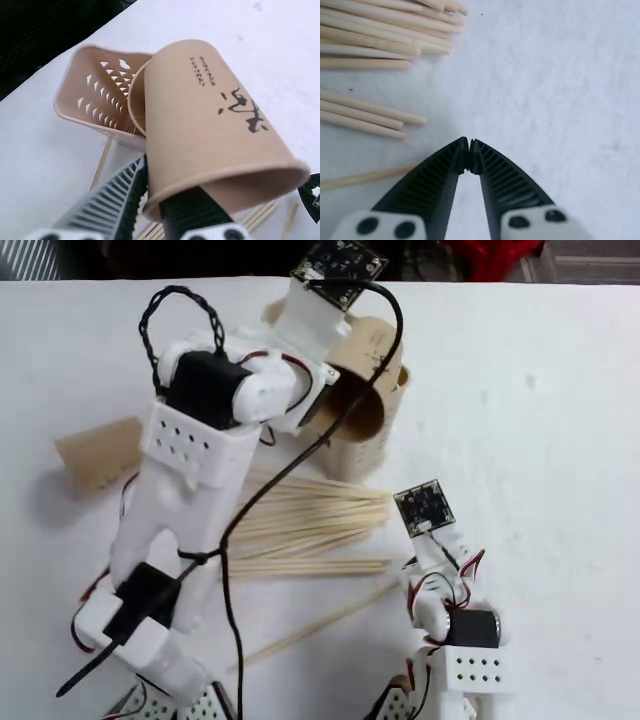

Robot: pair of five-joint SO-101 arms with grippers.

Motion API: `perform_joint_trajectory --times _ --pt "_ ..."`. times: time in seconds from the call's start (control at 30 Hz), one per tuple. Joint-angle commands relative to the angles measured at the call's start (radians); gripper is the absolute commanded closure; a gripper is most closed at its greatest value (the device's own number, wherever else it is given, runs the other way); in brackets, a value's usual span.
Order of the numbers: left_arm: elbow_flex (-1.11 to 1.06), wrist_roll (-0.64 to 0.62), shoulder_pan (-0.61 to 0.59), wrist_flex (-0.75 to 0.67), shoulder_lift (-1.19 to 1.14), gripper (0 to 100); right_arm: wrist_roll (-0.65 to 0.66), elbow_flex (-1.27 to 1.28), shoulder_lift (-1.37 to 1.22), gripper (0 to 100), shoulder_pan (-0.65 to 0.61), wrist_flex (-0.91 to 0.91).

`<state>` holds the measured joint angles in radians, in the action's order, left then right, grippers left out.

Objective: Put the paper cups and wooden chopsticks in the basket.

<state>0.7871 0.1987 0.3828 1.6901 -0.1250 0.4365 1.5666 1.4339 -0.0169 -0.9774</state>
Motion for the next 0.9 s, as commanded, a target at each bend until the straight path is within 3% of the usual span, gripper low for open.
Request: perform_joint_trajectory --times 0.0,0.43,0.63,0.87 --pt "0.037 -0.003 -0.015 0.011 0.059 97 0.011 -0.006 0.013 98.1 -0.002 0.021" --pt "0.032 0.000 -0.027 -0.025 0.059 97 0.011 -0.006 0.013 98.1 -0.001 0.021" --pt "0.035 0.002 -0.053 -0.052 0.059 88 0.011 -0.006 0.013 98.1 -0.001 0.021" --pt "0.026 0.002 -0.051 -0.153 0.056 88 0.011 -0.006 0.013 98.1 -0.001 0.021"
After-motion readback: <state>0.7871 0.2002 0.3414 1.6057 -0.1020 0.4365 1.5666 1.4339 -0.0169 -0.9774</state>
